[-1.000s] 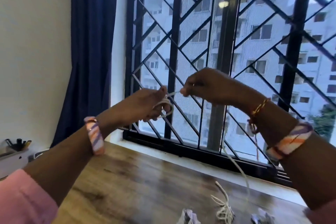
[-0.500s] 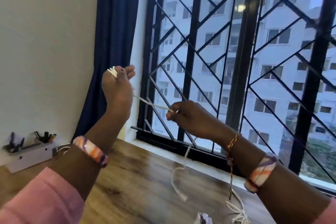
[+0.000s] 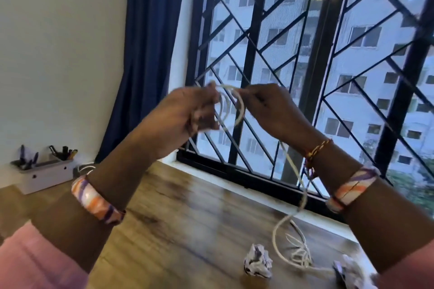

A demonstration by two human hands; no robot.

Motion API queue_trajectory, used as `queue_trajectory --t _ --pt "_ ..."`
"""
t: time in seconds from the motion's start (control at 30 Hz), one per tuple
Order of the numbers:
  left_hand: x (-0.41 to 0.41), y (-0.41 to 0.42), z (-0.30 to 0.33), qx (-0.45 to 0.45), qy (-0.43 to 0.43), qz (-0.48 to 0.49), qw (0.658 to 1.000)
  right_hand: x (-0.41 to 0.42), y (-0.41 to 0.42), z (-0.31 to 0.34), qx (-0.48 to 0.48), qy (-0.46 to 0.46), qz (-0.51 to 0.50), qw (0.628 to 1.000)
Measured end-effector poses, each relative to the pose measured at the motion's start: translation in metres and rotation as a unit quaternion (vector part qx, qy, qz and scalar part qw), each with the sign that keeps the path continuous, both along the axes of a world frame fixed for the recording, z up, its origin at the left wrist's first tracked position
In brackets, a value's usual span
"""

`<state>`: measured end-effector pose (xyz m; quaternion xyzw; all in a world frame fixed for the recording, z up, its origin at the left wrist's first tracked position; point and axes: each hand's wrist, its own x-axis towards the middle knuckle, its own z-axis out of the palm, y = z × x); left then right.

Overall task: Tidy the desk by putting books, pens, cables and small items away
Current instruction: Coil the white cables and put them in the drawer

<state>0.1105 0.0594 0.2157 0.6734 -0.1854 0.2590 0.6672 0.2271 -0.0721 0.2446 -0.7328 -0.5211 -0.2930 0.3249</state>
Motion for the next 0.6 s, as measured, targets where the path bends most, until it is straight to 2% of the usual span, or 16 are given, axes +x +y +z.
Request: queue_trajectory --t 0.13,0.2,0.23,0.3,0.33,0.37,0.43,0.47,0.5,0.53,0.57,0.6 --pt "0.004 -0.007 0.01 -0.25 -0.1 -0.054 0.962 -0.027 -0.004 -0.016 -0.109 0.12 0.02 0.987" --pt "0.007 -0.009 0.015 -0.313 -0.128 0.004 0.941 -0.036 -0.01 -0.024 -0.185 0.204 0.025 0.961" --pt "0.007 -0.012 0.017 -0.297 -0.139 0.085 0.941 -0.041 -0.016 -0.027 -0.216 0.226 0.026 0.95" --pt "0.005 -0.018 0.015 -0.147 -0.155 0.309 0.927 -0.049 -0.029 -0.03 -0.232 0.219 0.028 0.947" --pt "0.004 -0.02 0.011 -0.03 -0.164 0.416 0.894 -0.053 -0.036 -0.029 -0.219 0.197 0.031 0.955" --pt "0.003 -0.023 0.003 0.104 -0.162 0.498 0.846 -0.056 -0.046 -0.027 -0.195 0.17 0.036 0.965" --pt "-0.004 -0.033 -0.012 0.36 -0.092 0.562 0.739 -0.062 -0.067 -0.022 -0.138 0.117 0.04 0.983" --pt "-0.01 -0.042 -0.016 0.43 -0.049 0.542 0.721 -0.064 -0.079 -0.018 -0.11 0.09 0.033 0.989" --pt "-0.017 -0.053 -0.017 0.447 -0.01 0.483 0.753 -0.064 -0.091 -0.016 -0.085 0.065 0.022 0.994" --pt "-0.025 -0.066 -0.018 0.429 0.034 0.386 0.816 -0.066 -0.104 -0.013 -0.061 0.048 0.01 0.997" --pt "-0.035 -0.08 -0.017 0.367 0.073 0.269 0.887 -0.067 -0.116 -0.012 -0.036 0.037 -0.001 0.999" --pt "-0.047 -0.094 -0.015 0.287 0.104 0.16 0.939 -0.069 -0.128 -0.011 -0.012 0.032 -0.011 0.999"
